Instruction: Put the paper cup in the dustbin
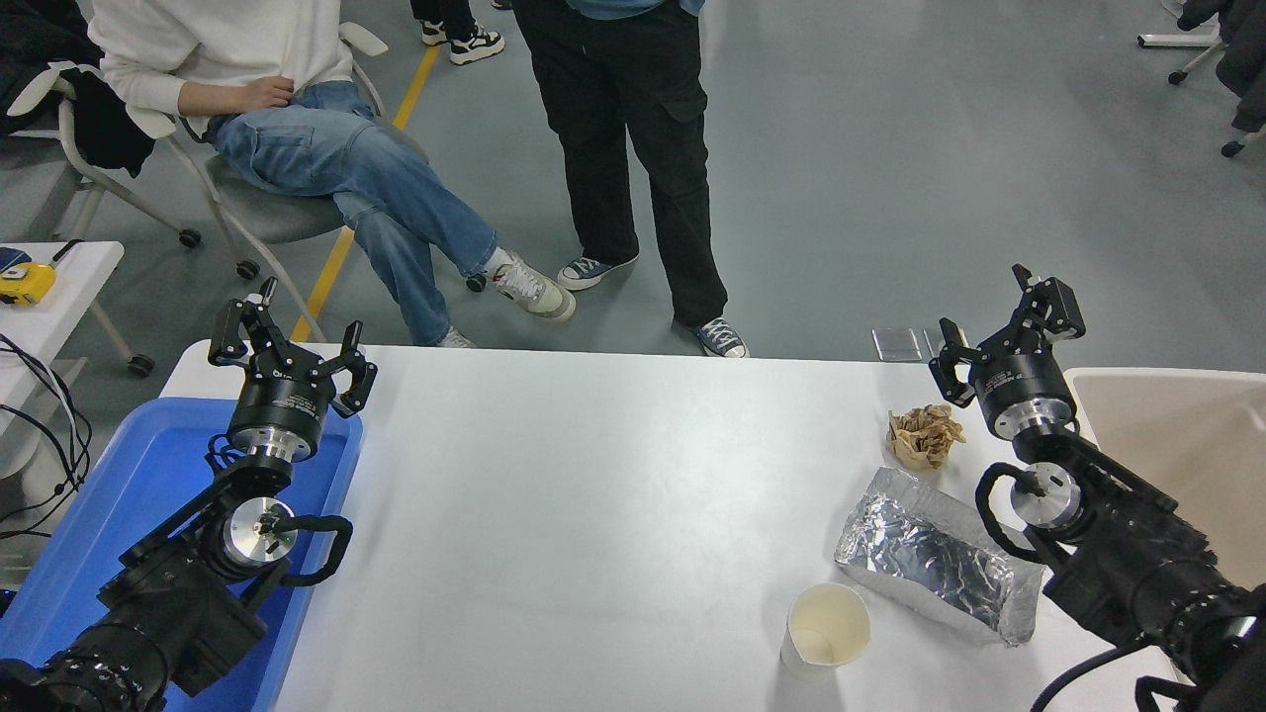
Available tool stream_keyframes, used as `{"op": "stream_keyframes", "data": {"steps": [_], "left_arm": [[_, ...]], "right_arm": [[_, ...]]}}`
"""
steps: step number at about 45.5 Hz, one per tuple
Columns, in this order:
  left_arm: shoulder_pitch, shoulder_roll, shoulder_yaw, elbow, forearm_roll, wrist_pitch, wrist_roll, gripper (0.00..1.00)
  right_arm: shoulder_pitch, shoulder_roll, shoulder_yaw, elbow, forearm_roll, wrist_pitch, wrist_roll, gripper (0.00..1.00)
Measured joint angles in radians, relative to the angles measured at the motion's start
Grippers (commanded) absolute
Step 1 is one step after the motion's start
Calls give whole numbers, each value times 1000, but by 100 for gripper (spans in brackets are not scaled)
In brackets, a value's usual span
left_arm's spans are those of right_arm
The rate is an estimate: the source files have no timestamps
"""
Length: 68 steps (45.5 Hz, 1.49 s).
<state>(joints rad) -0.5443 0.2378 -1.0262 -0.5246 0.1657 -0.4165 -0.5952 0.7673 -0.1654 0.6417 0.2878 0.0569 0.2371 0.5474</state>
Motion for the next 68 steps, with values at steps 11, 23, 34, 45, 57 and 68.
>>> {"op": "stream_keyframes", "data": {"steps": [11, 23, 34, 45, 57, 68], "left_arm": [[0, 1, 1, 0, 0, 1, 2, 100], [0, 1, 1, 0, 0, 1, 2, 100], [0, 2, 1, 0, 0, 1, 2, 100], [0, 2, 1, 0, 0, 1, 1, 100], [0, 2, 1, 0, 0, 0, 1, 100], [0, 2, 1, 0, 0, 0, 1, 100]], "right_arm": [[6, 2, 1, 2, 0, -1, 0, 100], [6, 5, 0, 3, 0, 3, 0, 100], [6, 17, 0, 4, 0, 5, -1, 100], [7, 20, -1, 4, -1, 6, -1, 100], [3, 19, -1, 2, -1, 7, -1, 100], [5, 19, 0, -3, -2, 5, -1, 100]]}}
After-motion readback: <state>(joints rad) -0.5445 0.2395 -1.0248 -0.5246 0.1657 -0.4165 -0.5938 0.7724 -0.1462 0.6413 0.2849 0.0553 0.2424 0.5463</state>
